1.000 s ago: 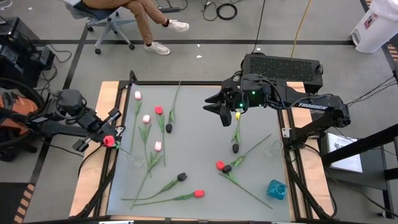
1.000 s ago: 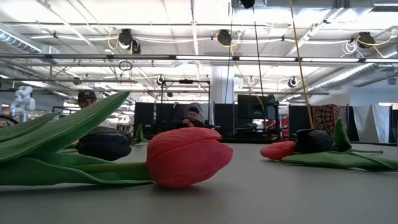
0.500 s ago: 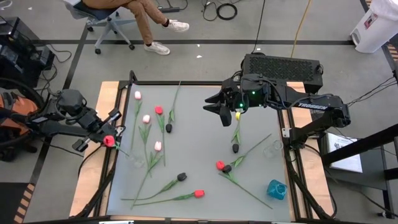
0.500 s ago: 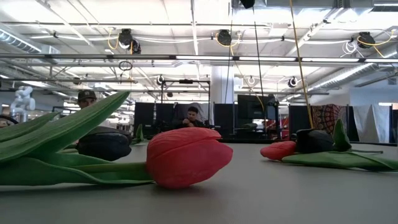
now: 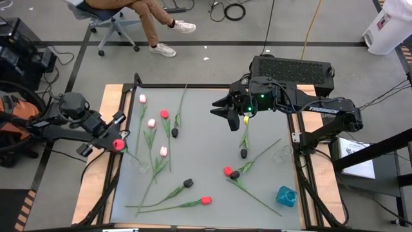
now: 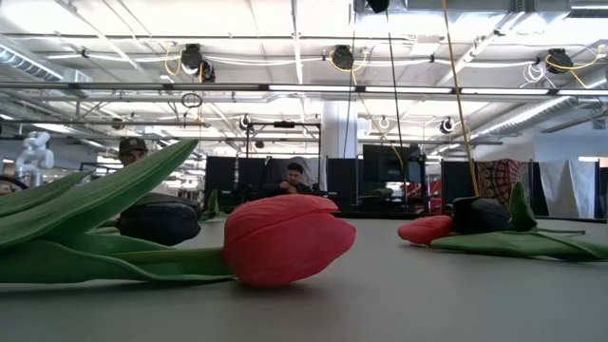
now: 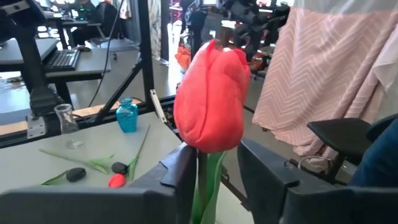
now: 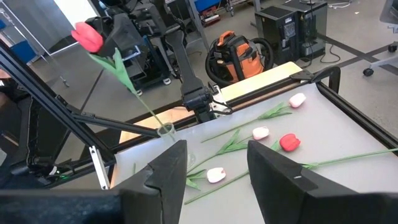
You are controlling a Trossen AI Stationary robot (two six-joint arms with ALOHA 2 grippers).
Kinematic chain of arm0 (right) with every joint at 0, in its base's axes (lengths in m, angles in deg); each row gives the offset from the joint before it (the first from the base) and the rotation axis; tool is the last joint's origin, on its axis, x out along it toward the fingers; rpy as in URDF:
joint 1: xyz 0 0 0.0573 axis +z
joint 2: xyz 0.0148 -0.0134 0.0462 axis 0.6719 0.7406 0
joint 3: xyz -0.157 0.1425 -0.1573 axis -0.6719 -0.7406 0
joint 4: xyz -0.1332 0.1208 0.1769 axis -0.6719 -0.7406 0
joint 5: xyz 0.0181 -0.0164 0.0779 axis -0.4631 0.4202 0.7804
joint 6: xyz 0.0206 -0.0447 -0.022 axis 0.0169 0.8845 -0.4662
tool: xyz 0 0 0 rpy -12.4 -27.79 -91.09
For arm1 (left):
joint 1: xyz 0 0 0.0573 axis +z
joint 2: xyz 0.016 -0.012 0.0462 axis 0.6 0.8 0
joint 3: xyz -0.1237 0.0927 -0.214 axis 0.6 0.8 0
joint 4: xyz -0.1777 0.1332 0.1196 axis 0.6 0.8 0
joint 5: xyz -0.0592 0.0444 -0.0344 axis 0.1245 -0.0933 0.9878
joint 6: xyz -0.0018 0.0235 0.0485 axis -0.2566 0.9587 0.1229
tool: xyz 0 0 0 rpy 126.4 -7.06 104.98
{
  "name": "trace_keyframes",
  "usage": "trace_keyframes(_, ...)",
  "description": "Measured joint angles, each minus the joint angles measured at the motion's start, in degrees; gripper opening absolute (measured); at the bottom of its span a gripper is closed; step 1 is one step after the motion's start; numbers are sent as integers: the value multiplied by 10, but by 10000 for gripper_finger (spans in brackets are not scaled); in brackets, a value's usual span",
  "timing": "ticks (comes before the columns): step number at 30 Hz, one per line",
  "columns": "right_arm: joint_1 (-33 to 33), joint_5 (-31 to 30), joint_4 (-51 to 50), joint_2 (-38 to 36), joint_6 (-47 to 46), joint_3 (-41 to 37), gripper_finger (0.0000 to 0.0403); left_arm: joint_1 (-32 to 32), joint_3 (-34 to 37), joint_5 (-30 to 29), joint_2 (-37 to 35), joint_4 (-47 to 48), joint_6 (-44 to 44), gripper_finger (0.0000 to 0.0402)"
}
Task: Sort flowers into vase by color
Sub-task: Put the top right red tulip into the left transparent vase
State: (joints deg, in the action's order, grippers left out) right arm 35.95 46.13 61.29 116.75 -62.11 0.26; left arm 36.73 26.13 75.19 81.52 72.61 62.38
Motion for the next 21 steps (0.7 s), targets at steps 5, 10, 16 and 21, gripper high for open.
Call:
trace_keyframes(5, 0, 0, 0, 0, 0, 0, 160, 0, 0, 0, 0, 4, -10, 150)
trace_keyframes(10, 0, 0, 0, 0, 0, 0, 160, 0, 0, -1, 0, 7, -30, 165)
trace_keyframes(16, 0, 0, 0, 0, 0, 0, 160, 0, 0, -1, 0, 11, -45, 169)
trace_keyframes(21, 0, 0, 0, 0, 0, 0, 160, 0, -6, -1, 0, 47, -45, 169)
